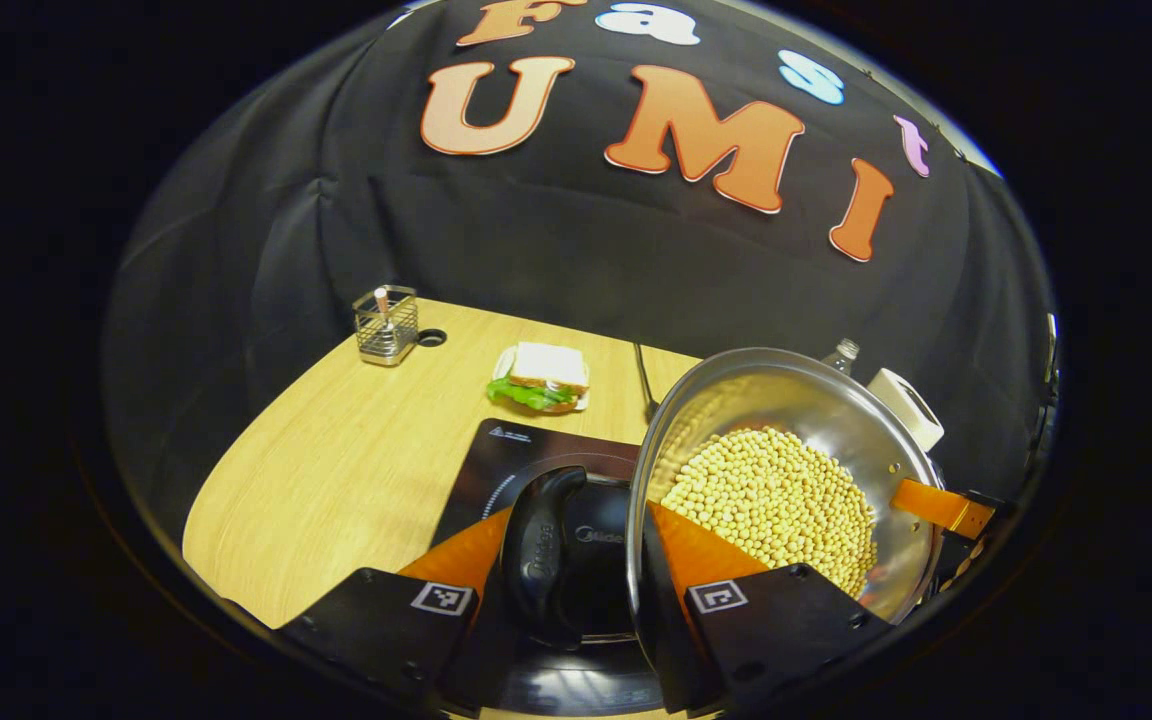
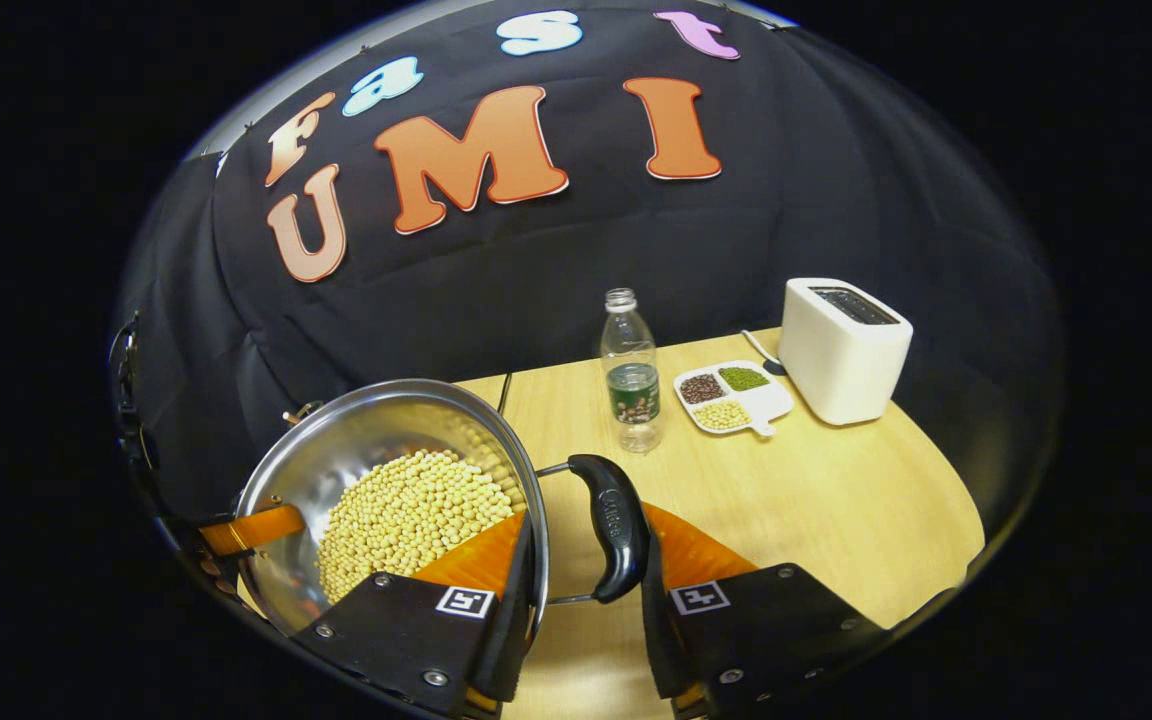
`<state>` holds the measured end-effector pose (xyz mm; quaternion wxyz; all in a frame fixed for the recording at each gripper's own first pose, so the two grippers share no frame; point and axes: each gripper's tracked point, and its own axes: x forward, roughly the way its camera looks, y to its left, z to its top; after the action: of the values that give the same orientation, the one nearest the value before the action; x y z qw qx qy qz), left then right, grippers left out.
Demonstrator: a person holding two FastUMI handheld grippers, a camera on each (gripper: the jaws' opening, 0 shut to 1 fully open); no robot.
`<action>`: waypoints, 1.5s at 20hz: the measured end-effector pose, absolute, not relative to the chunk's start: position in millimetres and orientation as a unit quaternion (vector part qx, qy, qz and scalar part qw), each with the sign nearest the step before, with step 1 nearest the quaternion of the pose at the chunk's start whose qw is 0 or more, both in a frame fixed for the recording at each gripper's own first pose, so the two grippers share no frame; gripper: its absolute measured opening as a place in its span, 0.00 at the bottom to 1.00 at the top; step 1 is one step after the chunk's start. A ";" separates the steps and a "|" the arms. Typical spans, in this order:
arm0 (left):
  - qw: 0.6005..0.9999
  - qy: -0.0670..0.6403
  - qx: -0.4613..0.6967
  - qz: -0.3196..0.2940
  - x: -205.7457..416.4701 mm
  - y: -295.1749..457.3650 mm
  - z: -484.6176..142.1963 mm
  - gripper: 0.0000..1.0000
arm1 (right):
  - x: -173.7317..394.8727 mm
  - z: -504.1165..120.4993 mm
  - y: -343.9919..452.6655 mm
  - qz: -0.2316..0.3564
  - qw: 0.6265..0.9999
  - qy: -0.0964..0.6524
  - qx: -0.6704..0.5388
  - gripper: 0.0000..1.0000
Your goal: First push the handle of the pot to place it horizontally, then grasp the pot with both hands and set it on the induction cooktop.
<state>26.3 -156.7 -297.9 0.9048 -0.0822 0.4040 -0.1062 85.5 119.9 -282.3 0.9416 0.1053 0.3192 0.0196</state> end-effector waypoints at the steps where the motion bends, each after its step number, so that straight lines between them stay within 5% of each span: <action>1: 0.905 0.404 -0.082 -0.103 26.1 -149.3 -298.1 0.64 | 85.8 -283.5 127.7 0.023 0.941 0.321 0.105 0.50; 25: 0.875 0.465 -0.103 -0.089 34.1 -89.8 -377.9 0.67 | 93.0 -356.0 194.1 0.032 0.922 0.374 0.092 0.51; 26: 0.876 0.463 -0.099 -0.090 37.4 -89.6 -376.8 0.61 | 93.7 -356.3 195.2 0.032 0.922 0.374 0.093 0.47; 30: 0.874 0.471 -0.086 -0.084 33.7 -88.8 -376.5 0.67 | 94.6 -359.7 192.4 0.032 0.922 0.376 0.092 0.56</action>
<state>33.7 -88.8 -376.5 0.8736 -0.0865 0.4715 -0.0838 94.6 192.4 -359.7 0.9217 0.0920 0.3755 0.0323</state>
